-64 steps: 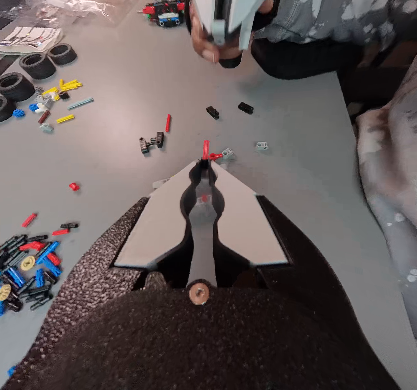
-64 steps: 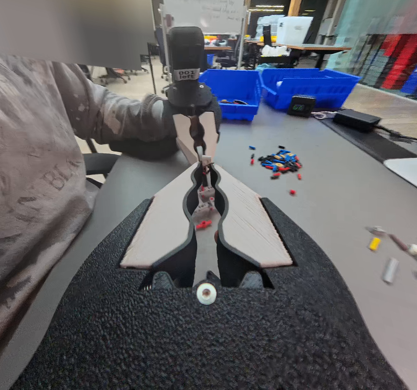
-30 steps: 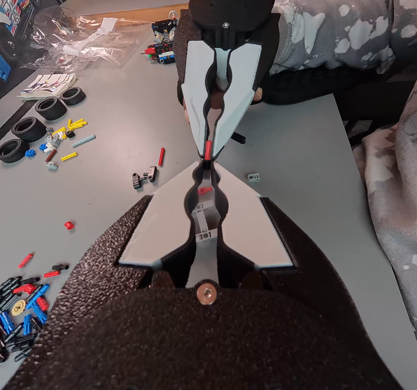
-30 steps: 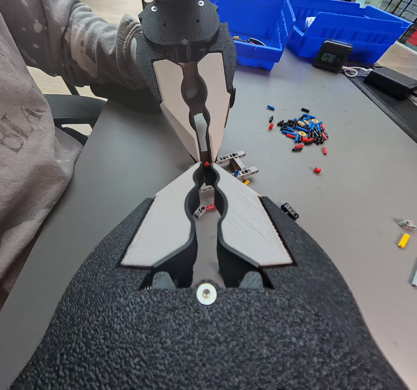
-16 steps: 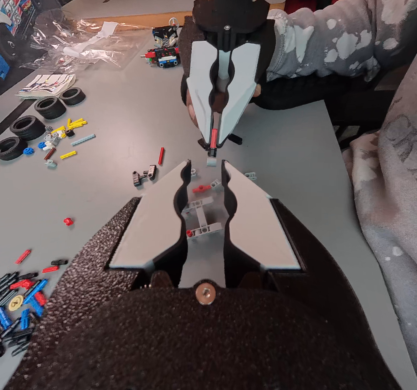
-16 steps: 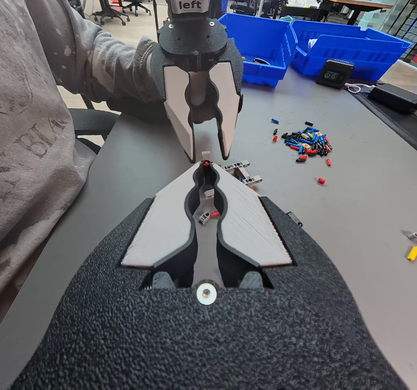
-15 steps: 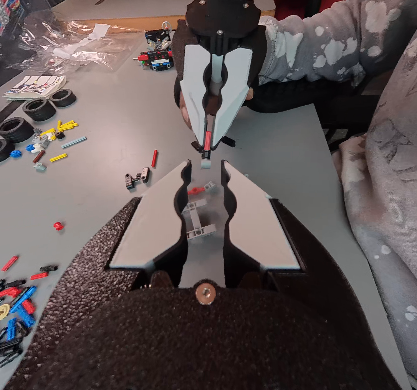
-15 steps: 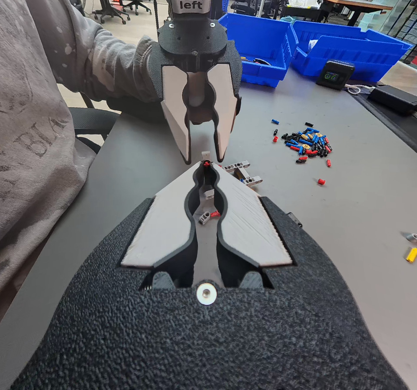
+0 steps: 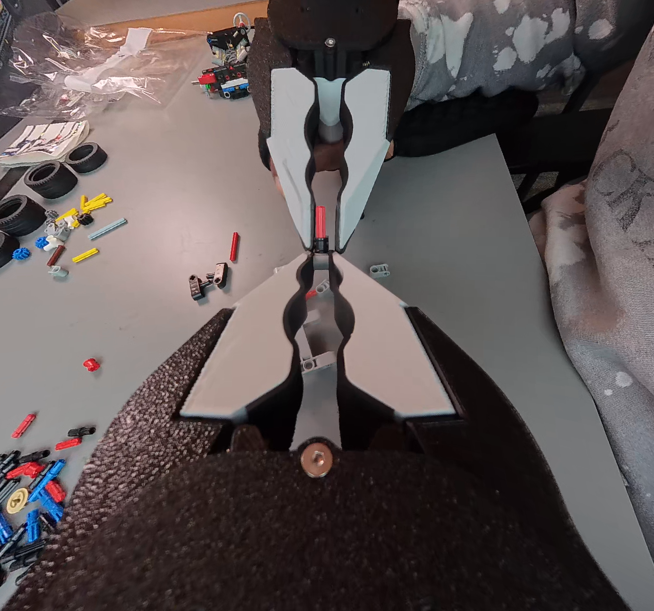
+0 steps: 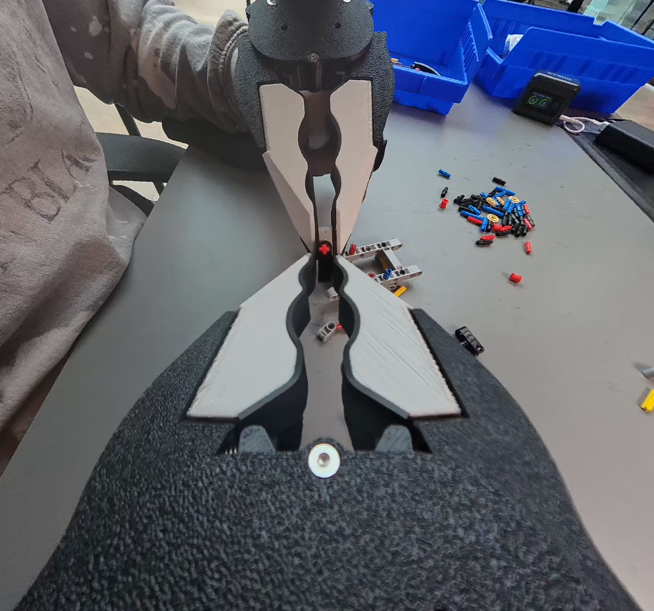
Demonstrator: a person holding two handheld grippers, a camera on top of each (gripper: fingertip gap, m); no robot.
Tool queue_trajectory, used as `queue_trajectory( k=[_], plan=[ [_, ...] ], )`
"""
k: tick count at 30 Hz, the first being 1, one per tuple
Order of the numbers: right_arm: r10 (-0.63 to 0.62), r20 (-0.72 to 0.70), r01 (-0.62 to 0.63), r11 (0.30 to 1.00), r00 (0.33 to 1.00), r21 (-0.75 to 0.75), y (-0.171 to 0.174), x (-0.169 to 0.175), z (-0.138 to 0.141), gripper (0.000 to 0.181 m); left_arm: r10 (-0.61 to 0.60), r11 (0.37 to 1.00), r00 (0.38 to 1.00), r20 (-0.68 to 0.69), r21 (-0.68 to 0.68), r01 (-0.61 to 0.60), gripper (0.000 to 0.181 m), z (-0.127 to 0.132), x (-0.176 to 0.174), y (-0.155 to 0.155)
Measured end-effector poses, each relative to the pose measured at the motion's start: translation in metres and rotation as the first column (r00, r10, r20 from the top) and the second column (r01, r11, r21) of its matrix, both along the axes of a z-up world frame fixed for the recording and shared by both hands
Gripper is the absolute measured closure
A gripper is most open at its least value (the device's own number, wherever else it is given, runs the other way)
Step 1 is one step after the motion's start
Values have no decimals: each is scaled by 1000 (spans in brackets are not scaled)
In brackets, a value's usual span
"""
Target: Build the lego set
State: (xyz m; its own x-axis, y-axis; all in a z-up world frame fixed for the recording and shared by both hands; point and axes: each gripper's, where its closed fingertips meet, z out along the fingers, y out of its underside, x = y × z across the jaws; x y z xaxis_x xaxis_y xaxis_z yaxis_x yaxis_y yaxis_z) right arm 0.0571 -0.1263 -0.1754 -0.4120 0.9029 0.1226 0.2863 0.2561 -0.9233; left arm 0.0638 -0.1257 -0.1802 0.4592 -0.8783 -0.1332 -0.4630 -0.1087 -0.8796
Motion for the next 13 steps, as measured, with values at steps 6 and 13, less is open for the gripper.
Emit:
queue_trajectory(
  k=[6, 13],
  plan=[
    [16, -39, -17, 999, 999, -36, -2, 0, 13, 175, -34, 999, 999, 41, -35, 36, 174, 6, -1, -3],
    [32, -139, -53, 987, 990, -153, -7, 1, 36, 176, -50, 992, 993, 109, -108, 62, 173, 17, 0, -10]
  ],
)
